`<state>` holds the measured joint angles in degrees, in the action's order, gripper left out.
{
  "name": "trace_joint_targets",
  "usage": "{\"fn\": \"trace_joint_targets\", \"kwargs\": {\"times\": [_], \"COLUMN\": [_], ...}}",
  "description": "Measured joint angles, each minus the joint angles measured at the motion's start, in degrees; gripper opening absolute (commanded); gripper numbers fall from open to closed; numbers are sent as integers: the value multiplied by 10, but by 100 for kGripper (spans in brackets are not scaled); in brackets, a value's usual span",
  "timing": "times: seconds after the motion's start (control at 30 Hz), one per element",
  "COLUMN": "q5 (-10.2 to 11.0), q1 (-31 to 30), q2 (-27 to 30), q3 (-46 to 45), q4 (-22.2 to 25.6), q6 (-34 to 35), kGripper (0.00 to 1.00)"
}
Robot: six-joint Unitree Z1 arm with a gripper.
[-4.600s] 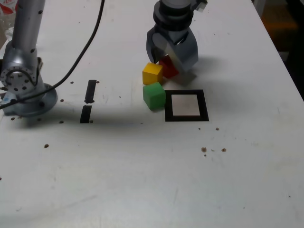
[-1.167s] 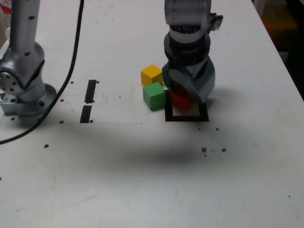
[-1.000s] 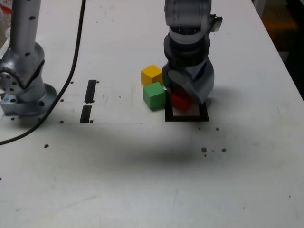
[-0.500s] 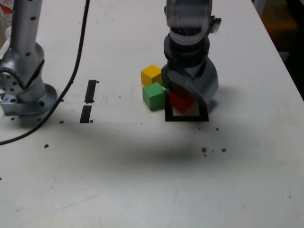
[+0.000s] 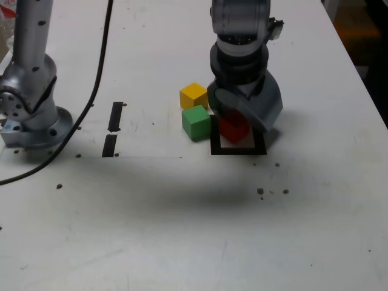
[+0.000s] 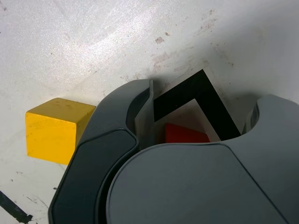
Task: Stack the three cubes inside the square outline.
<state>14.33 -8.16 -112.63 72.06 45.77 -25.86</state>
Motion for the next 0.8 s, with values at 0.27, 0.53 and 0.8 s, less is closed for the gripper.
{"fn": "trace_joint_targets", "kwargs": {"times": [0.27,0.53,0.8], "q5": [28,63,87], "q1": [0,23,56], "q2": [36,120,153], "q3": [11,4,-40], "q4": [25,90,126], "q6": [-2,-2,-13], "kGripper": [82,82,82]}}
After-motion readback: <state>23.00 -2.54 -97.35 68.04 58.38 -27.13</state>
